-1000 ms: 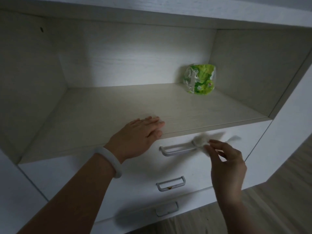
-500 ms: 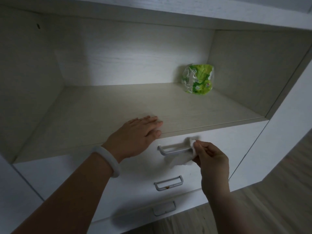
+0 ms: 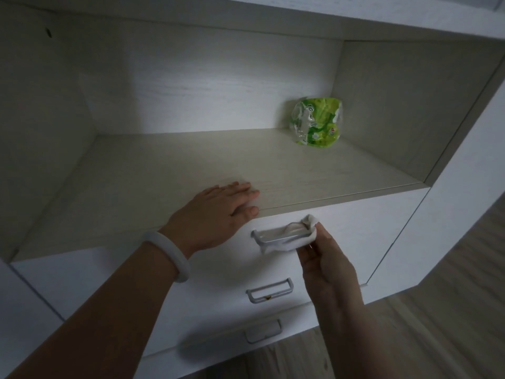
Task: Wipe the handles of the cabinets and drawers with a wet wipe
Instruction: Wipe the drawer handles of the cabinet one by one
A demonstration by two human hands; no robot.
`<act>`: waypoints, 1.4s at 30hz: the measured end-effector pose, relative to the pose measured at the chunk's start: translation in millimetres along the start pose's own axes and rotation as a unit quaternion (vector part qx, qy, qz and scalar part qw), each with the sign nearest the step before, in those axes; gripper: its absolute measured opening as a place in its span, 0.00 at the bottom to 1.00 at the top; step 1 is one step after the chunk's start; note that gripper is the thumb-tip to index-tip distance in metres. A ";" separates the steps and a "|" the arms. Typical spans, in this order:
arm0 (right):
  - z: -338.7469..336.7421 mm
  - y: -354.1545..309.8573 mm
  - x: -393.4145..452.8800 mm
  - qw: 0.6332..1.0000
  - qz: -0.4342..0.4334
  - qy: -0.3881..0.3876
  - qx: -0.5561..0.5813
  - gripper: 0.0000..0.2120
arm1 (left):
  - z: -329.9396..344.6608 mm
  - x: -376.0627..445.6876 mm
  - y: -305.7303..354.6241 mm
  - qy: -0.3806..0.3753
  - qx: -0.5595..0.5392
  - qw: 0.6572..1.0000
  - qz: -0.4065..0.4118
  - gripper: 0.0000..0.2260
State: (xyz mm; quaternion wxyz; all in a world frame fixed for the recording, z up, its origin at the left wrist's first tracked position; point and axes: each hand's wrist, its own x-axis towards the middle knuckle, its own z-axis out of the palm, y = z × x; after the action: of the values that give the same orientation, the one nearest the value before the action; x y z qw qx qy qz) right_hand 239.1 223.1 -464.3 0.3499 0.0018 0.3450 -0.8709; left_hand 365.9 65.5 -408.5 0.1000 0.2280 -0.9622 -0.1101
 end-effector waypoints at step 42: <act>7.6 29.9 -31.8 0.946 -0.188 0.032 -0.263 0.10 | -0.8 0.5 0.0 -0.013 0.007 1.000 -0.008 0.25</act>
State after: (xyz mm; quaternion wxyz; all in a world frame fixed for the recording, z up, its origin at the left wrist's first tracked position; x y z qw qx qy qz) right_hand 283.1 222.4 -468.6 0.1567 -0.1277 0.5666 -0.7988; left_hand 365.7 65.2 -407.7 0.0852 0.2351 -0.9623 -0.1066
